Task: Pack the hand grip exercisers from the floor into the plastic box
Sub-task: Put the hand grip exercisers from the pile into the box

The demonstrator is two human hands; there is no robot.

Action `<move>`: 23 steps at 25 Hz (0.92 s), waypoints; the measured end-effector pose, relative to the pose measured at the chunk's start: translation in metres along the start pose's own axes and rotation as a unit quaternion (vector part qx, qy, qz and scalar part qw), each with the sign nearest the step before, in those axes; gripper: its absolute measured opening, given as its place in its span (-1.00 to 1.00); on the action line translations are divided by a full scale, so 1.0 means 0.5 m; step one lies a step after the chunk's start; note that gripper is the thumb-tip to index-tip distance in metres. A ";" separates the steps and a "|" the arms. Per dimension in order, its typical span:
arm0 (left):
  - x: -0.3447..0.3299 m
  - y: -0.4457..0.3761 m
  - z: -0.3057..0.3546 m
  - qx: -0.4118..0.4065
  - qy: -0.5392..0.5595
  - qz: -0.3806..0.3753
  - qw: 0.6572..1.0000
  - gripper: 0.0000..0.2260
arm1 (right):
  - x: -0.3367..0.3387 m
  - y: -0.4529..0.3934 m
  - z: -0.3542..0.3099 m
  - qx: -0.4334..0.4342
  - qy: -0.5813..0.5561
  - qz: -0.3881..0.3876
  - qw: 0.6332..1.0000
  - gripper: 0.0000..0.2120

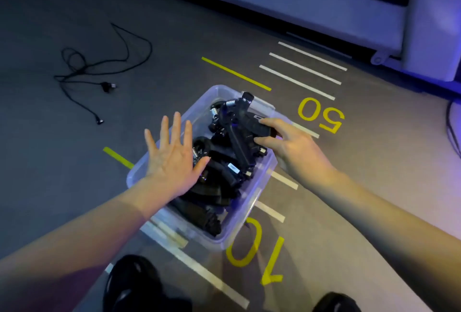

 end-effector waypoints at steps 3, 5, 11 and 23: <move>-0.021 0.024 -0.045 0.025 0.003 -0.029 0.999 -0.25 | -0.040 -0.010 -0.050 0.089 0.133 -0.107 0.981 -0.64; -0.037 0.034 -0.067 0.031 0.017 -0.051 0.998 -0.25 | -0.053 -0.019 -0.069 0.044 0.068 -0.133 0.988 -0.67; -0.052 0.055 -0.088 -0.003 0.078 -0.090 0.993 -0.24 | -0.087 -0.017 -0.207 0.207 0.156 -0.082 0.962 -0.57; -0.058 0.056 -0.088 -0.001 0.072 -0.081 0.994 -0.21 | -0.151 0.004 -0.223 0.101 -0.071 -0.250 0.961 -0.71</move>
Point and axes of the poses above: each hand's wrist, its own y-axis away from the middle knuckle, its own x-axis out of the back of the hand, z = x × y, the point moved 7 cm from there along -y, towards the middle knuckle, and after that the axes turned 4 degrees about y, right-handed, at the moved point
